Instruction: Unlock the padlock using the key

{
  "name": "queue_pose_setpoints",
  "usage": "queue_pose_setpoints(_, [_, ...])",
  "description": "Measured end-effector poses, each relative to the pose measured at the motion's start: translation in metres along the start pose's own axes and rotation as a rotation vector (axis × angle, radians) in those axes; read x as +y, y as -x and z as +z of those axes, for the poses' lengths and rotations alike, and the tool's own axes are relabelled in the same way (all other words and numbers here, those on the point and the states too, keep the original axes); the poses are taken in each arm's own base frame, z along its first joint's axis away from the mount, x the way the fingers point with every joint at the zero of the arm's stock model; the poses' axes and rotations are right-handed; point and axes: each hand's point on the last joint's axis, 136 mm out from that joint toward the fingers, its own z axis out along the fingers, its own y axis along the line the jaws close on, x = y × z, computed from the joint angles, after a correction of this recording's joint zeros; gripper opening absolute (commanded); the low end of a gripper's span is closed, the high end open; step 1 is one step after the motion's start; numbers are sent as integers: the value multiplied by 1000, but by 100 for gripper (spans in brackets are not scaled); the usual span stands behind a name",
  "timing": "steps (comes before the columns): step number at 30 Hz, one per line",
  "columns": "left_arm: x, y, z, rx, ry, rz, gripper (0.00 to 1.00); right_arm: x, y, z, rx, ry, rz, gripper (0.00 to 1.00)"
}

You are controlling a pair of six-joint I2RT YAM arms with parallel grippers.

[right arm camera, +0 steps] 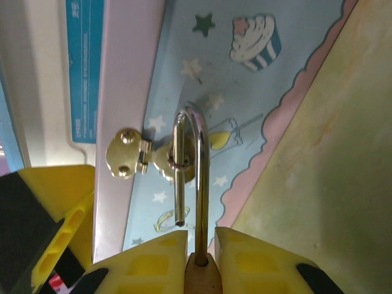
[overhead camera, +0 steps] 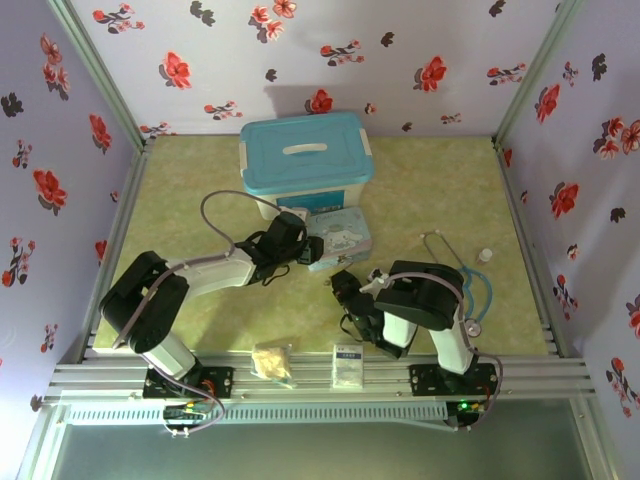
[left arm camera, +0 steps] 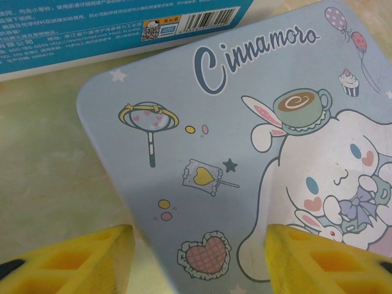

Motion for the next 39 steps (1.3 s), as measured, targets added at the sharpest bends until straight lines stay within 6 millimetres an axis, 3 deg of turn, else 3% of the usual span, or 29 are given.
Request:
queue_pose_setpoints(14, [3, 0, -1, -35, 1, 10, 54, -7, 31, 7, -86, -47, -89, 2])
queue_pose_setpoints(28, [10, -1, -6, -51, 23, 14, 55, -24, 64, -4, -90, -115, -128, 3])
queue_pose_setpoints(39, [36, 3, -17, -51, 76, 3, 56, -32, 58, -6, 128, -94, 2, 5])
